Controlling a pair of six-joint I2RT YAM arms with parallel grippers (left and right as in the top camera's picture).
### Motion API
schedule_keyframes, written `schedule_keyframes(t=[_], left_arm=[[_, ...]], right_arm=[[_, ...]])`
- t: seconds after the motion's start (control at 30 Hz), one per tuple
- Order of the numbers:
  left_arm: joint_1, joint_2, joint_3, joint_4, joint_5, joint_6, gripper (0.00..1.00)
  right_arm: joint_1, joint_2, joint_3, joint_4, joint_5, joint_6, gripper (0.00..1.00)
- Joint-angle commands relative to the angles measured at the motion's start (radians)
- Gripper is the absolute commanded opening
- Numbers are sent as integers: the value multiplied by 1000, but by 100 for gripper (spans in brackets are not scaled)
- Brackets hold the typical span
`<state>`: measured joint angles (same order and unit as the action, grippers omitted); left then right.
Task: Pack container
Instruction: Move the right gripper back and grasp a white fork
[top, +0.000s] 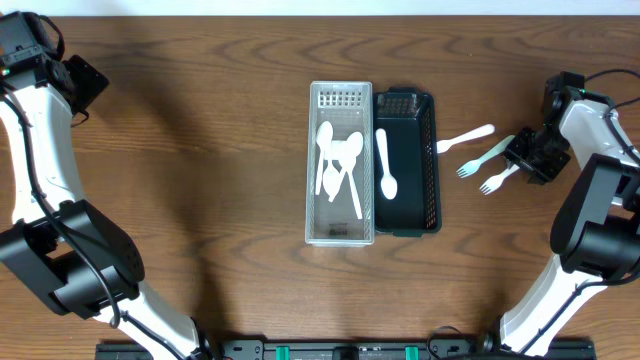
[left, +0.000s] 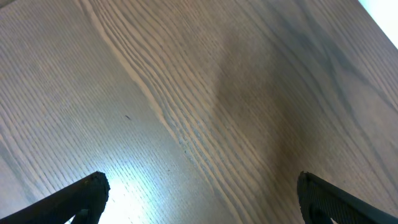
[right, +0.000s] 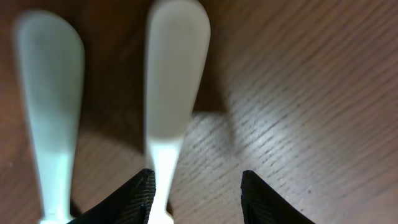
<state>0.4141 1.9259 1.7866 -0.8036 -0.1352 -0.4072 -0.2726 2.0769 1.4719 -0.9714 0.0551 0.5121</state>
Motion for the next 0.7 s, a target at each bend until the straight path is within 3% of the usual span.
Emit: schedule_keyframes(t=[0.0, 0.1, 0.53, 0.6, 0.67], left_arm=[[1, -18, 17, 1, -11, 9, 98], [1, -18, 17, 1, -11, 9, 98], [1, -18, 17, 1, -11, 9, 98], [1, -18, 17, 1, -11, 9, 98], [1, -18, 17, 1, -11, 9, 98]], right_arm=[[13, 34, 0, 3, 8, 14, 48], [13, 39, 0, 7, 9, 14, 42], [12, 40, -2, 28, 27, 14, 43], [12, 40, -2, 28, 27, 14, 38], [12, 40, -2, 29, 27, 14, 25]])
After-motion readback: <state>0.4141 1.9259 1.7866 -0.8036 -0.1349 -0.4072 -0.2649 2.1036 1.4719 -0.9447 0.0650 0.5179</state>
